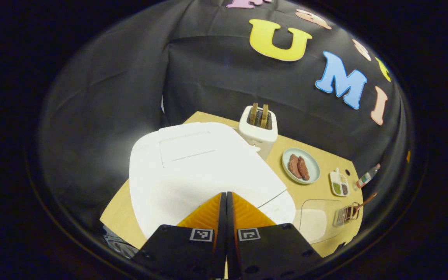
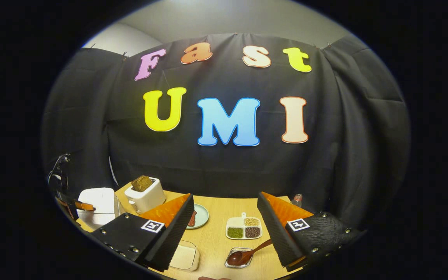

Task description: Close the left gripper, press the button to open the rice cooker; take a wooden spoon from the chopstick holder with the right hand, scoop a spoonful of rice and pour it into the rice cooker, then put the wooden spoon back into the chopstick holder.

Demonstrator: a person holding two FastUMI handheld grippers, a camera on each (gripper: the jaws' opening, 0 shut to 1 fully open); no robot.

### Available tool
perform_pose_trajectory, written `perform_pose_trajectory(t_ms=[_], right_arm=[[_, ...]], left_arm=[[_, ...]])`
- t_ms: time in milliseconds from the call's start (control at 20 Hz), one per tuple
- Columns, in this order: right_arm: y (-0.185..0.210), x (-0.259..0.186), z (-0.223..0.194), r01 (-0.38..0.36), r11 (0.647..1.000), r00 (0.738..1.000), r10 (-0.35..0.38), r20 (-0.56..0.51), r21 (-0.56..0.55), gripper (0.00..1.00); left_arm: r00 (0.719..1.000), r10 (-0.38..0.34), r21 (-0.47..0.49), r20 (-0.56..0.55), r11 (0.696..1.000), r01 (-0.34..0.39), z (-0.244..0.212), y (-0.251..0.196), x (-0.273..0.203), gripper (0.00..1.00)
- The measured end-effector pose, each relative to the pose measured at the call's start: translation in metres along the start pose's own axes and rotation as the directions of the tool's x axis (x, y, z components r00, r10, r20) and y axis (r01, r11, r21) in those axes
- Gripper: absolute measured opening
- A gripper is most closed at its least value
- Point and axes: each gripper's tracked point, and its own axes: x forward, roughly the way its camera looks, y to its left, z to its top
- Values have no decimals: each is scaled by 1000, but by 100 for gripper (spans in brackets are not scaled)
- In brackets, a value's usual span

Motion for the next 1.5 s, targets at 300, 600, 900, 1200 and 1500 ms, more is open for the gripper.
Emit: perform_pose_trajectory(t_ms=[300,600,900,1200,1500], right_arm=[[1,-5,3,-7,1000,1000,7,12,-7,99],[-12,-10,6,16,1000,999,-16,29,-7,96],[-30,-10,3,46,999,998,-46,39,4,99],[-60,-12,-4,96,995,993,-95,72,-2,99],[-87,-11,-34,148,988,988,-149,39,33,99]], left_arm=[[937,37,195,347,975,-111,90,-20,-52,98],[883,-33,144,469,989,-39,128,-57,-106,98],[852,-65,96,520,995,17,140,-74,-130,97],[832,-125,128,540,990,65,136,-113,-133,99],[815,-189,174,547,979,110,136,-147,-138,99]])
